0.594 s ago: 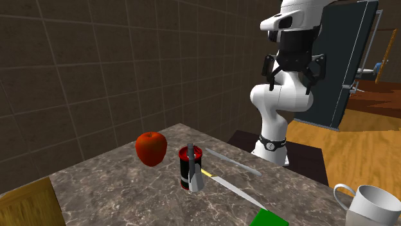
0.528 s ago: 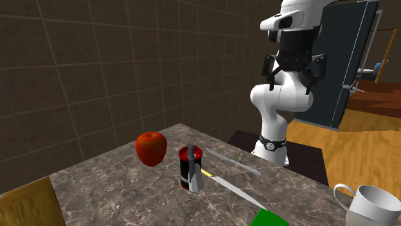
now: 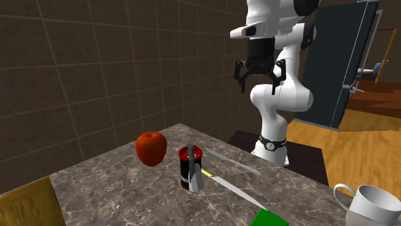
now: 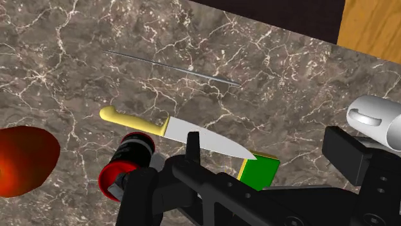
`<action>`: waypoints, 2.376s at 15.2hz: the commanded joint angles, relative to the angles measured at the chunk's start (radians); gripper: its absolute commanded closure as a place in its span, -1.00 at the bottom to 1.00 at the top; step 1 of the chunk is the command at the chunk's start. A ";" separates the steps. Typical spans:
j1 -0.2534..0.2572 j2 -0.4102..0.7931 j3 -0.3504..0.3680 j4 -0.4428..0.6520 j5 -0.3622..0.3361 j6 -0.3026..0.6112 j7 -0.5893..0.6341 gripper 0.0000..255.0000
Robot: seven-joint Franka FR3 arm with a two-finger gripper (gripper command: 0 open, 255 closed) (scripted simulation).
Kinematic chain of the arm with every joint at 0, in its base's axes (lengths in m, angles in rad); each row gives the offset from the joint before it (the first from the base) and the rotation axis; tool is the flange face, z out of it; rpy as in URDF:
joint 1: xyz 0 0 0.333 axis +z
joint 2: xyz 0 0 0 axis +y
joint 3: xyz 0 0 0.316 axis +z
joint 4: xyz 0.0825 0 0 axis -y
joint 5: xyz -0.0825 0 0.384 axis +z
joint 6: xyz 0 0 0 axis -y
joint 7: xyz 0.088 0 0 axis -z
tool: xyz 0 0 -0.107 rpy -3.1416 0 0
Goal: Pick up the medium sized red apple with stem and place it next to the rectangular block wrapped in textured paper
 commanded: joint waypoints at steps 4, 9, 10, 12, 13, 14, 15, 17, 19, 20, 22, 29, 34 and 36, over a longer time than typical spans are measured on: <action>-0.011 -0.042 -0.165 -0.058 -0.108 0.092 -0.222 -1.00; -0.002 -0.016 -0.347 -0.055 -0.197 0.194 -0.441 -1.00; 0.005 -0.004 -0.386 -0.048 -0.211 0.215 -0.485 -1.00; 0.025 0.025 -0.464 -0.028 -0.234 0.258 -0.572 -1.00; 0.039 0.042 -0.504 -0.015 -0.243 0.279 -0.616 -1.00; 0.055 0.061 -0.546 0.000 -0.249 0.300 -0.660 -1.00; 0.074 0.080 -0.588 0.017 -0.253 0.321 -0.704 -1.00; 0.122 0.122 -0.675 0.057 -0.256 0.359 -0.793 -1.00; 0.183 0.165 -0.768 0.105 -0.248 0.394 -0.883 -1.00; 0.219 0.186 -0.818 0.131 -0.242 0.410 -0.928 -1.00; 0.303 0.228 -0.923 0.190 -0.222 0.436 -1.019 -1.00; 0.737 0.275 -1.365 0.453 -0.163 0.462 -1.292 -1.00; 0.853 0.235 -1.466 0.494 -0.189 0.487 -1.317 -1.00; 0.866 0.232 -1.480 0.478 -0.195 0.511 -1.312 -1.00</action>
